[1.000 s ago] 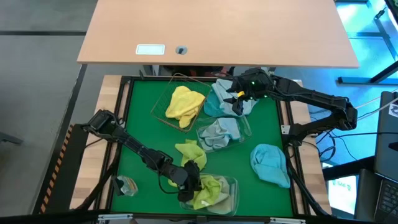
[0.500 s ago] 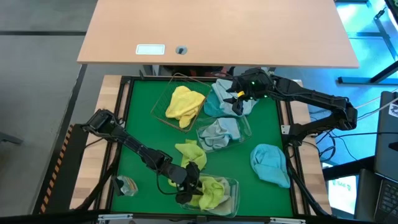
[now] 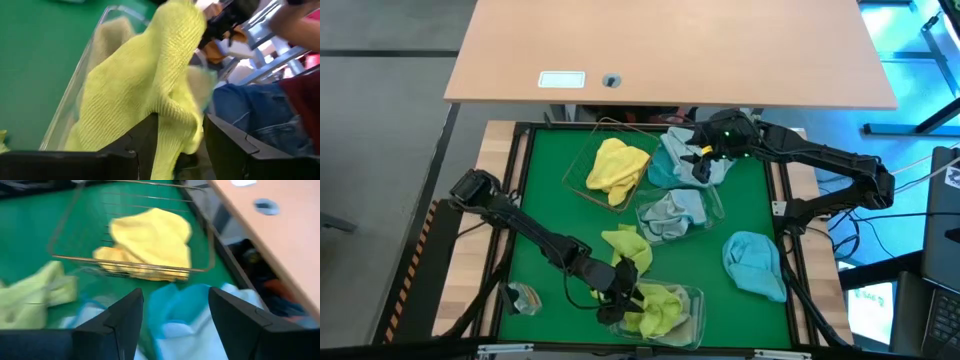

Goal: Sort microfiber towel by color & place in baskets
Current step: Put the left light green into the bottom transparent bin, then put the gray towel into the top transparent bin

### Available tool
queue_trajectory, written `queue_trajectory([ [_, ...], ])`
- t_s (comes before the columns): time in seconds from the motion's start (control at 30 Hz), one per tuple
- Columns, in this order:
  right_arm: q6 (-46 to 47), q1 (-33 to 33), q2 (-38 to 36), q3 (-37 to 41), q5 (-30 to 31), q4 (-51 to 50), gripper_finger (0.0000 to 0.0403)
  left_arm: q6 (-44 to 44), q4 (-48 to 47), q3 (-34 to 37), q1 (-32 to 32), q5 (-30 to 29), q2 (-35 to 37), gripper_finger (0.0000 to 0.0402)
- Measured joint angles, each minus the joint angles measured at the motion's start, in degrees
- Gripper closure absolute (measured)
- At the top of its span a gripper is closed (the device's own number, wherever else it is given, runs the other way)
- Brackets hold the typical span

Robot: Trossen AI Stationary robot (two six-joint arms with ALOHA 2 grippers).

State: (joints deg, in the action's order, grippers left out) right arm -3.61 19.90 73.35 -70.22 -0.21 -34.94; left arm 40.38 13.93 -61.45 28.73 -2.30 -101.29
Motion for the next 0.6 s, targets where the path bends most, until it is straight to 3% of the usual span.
queue_trajectory([
  [0.33,-6.56,1.12,0.01,0.0,13.91,-3.26,0.0178,0.0,-0.43,0.0,0.04,0.96,4.9,0.025],
  [0.5,-8.9,6.89,0.01,0.0,12.29,-6.15,0.0178,-0.02,-0.35,-0.02,-0.23,-0.03,5.02,0.025],
  [0.6,-9.08,12.34,0.37,0.0,7.72,-7.55,0.0178,-0.02,-0.6,-0.02,-0.65,-0.13,5.04,0.025],
])
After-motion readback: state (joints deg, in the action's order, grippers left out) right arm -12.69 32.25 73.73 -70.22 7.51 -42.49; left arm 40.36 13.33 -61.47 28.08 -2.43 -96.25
